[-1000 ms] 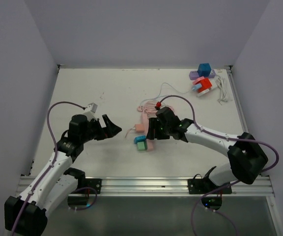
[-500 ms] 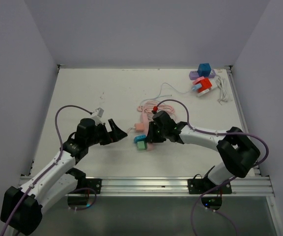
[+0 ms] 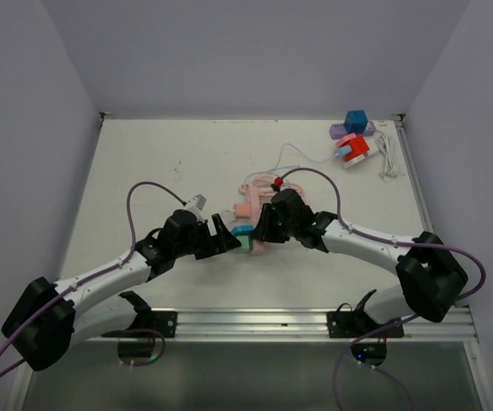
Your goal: Pull the plug off the socket
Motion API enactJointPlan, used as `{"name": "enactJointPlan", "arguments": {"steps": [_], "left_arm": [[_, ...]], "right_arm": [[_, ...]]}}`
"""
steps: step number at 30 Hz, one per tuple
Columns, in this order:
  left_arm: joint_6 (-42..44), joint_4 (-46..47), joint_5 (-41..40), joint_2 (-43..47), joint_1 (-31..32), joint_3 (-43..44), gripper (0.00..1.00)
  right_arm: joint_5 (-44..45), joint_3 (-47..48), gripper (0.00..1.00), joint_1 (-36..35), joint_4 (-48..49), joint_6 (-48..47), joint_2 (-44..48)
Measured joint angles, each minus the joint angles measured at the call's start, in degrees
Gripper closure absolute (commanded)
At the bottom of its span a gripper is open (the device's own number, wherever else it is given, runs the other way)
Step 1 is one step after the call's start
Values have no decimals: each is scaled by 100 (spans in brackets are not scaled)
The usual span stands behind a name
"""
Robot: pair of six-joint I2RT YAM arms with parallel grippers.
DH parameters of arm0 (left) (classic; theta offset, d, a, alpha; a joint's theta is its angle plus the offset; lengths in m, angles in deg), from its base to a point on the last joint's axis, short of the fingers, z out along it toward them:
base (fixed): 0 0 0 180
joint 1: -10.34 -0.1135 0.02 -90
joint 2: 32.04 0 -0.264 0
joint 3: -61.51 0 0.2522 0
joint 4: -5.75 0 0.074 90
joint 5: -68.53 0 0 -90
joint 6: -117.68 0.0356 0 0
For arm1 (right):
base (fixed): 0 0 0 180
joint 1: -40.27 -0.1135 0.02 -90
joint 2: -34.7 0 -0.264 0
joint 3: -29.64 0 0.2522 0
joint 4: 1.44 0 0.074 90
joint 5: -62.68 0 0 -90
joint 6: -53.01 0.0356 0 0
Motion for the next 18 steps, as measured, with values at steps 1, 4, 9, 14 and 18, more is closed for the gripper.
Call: {"name": "enactJointPlan", "arguments": {"steps": [1,4,9,14,18], "left_arm": [[-24,26,-61,-87,63,42,16],[-114,144,-199,-256,203,164,21],[-166,492,-286,-396,251,236,31],[-243,778,-284,-638,332,243,41],[-284,857,-284,-748,374,243,51]], "right_arm": [[22,0,100,0,28,76,55],[52,0,100,0,133,249,136],[11,-131,100,0,426,535,157],[-87,-310,100,0,629,723,188],[-105,-376,100,0,728,791,232]]}}
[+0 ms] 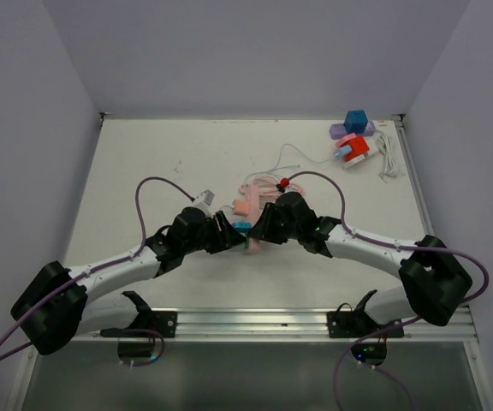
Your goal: Pull the plug off the socket
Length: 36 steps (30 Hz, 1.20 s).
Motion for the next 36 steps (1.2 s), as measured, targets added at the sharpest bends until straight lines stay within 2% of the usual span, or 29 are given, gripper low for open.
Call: {"name": "enactJointPlan", "arguments": {"steps": [1,2,4,5,6,23,32,36], "left_arm": [[-11,22,0,-4,4,0,55],[-9,31,-17,-4,9,2,65],[-55,37,-52,-4,4,-2,78],[-76,66,-68,4,4,-2,91],[-116,70,-74,24,4,-2,99],[-55,-251,-201,756,101,-24,100],[68,-1215,-450,1202,131,363,100],[166,-1725,-881,1794,55,680,100]], "right_arm": [[-2,-9,100,0,7,11,22],[0,-13,100,0,15,13,44],[11,-26,100,11,26,11,76],[24,-42,100,15,37,13,92],[24,-66,100,20,50,13,109],[282,-481,100,-111,317,-2,813],[282,-501,100,-155,422,168,903],[798,-621,100,120,-319,-192,1069]]}}
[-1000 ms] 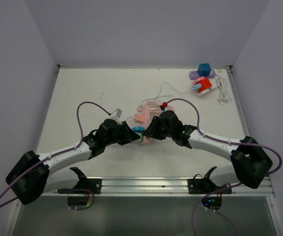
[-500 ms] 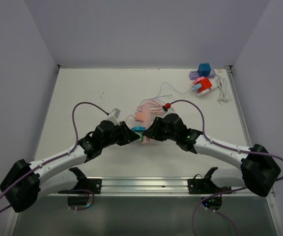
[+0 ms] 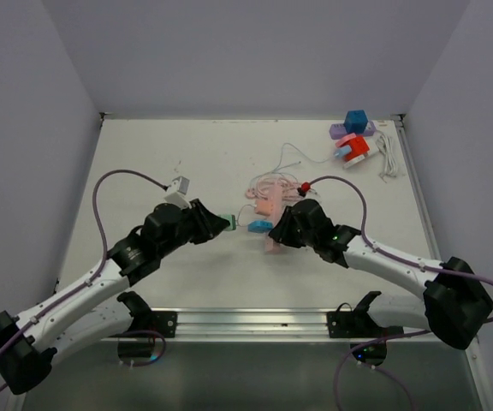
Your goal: Pull the plug off the socket
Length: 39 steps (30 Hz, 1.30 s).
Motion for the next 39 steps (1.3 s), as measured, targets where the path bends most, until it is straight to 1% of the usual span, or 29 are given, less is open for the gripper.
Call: {"name": "enactJointPlan", "arguments": {"steps": [4,10,12,14,15,19,24,27,31,32,33,35,37,39], "left_arm": [[101,-415,-339,455,-37,393,100],[354,-909,-828,667,-173,601,100],[490,-940,-859,632,-417,549,100],[623,-872,-752,570,-802,404,100],[713,-789,-627,494,-1106,284,100],[901,-389,-234,-42,-1919,-94,100],[1104,372,264,-1104,-2343,-295,100],[1110,907,610,-1707,-2645,-365,96],[1104,1528,887,-2354,-3023,-435,85],[1102,1674,953,-2505,-3104,-439,81],[1097,1860,1056,-2688,-3158,-439,74],[1088,2107,1200,-2905,-3305,-450,71],[1075,2356,1379,-3156,-3453,-457,56],[1086,2490,1526,-3281,-3569,-468,39]], "right_arm": [[332,-17,100,210,-710,-201,26],[334,-120,100,339,-981,-387,435],[306,-105,100,339,-1047,-492,551],[271,-50,100,341,-1147,-625,575],[267,-2,100,341,-1220,-708,573],[238,219,100,341,-1451,-999,584],[90,393,100,343,-1526,-1287,640],[-2,455,100,343,-1587,-1423,640],[-33,466,100,343,-1672,-1578,640],[-39,466,100,343,-1694,-1609,640],[-48,466,100,343,-1707,-1639,638],[-76,468,100,343,-1714,-1683,632],[-131,474,100,343,-1714,-1709,605],[-188,498,100,343,-1711,-1740,551]]}}
